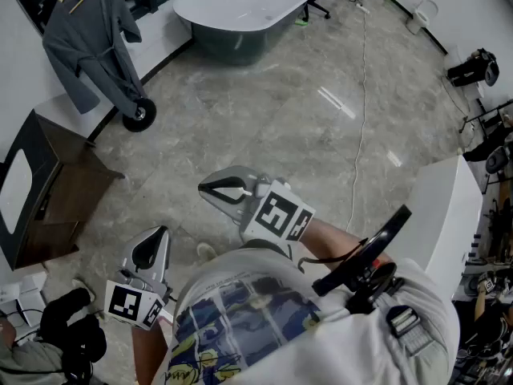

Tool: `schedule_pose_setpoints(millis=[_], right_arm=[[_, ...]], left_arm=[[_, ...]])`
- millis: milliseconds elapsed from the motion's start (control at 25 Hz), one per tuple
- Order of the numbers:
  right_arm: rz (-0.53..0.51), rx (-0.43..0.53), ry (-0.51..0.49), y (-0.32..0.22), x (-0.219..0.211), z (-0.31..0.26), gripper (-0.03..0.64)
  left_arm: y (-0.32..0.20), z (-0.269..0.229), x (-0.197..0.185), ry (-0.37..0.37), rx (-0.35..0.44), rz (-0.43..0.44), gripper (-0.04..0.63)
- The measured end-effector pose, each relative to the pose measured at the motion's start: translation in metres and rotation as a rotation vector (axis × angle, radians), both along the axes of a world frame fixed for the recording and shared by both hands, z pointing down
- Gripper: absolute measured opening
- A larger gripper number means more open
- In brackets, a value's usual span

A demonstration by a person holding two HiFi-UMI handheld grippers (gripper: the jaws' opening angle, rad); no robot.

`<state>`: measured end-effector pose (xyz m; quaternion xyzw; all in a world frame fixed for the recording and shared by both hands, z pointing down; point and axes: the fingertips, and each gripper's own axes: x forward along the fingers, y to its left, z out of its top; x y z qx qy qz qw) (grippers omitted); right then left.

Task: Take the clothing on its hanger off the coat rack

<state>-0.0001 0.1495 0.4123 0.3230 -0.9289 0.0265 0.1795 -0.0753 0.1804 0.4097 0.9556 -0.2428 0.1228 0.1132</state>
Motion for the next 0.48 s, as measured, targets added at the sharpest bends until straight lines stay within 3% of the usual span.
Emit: schedule_pose_setpoints(millis=[320,480], right_arm=[[0.016,-0.013,0.009,-0.001,-0.047,0.007,0.002],[0.063,-0.025,-0.039,0.004,-0.064,0.009,0.003]], left_arm=[[-0.002,0.009,-0.049,0.003,-0.002,0.012,0.003],[-0.004,0.022,-0.071,0.001,-0.017,0.028,0.003]])
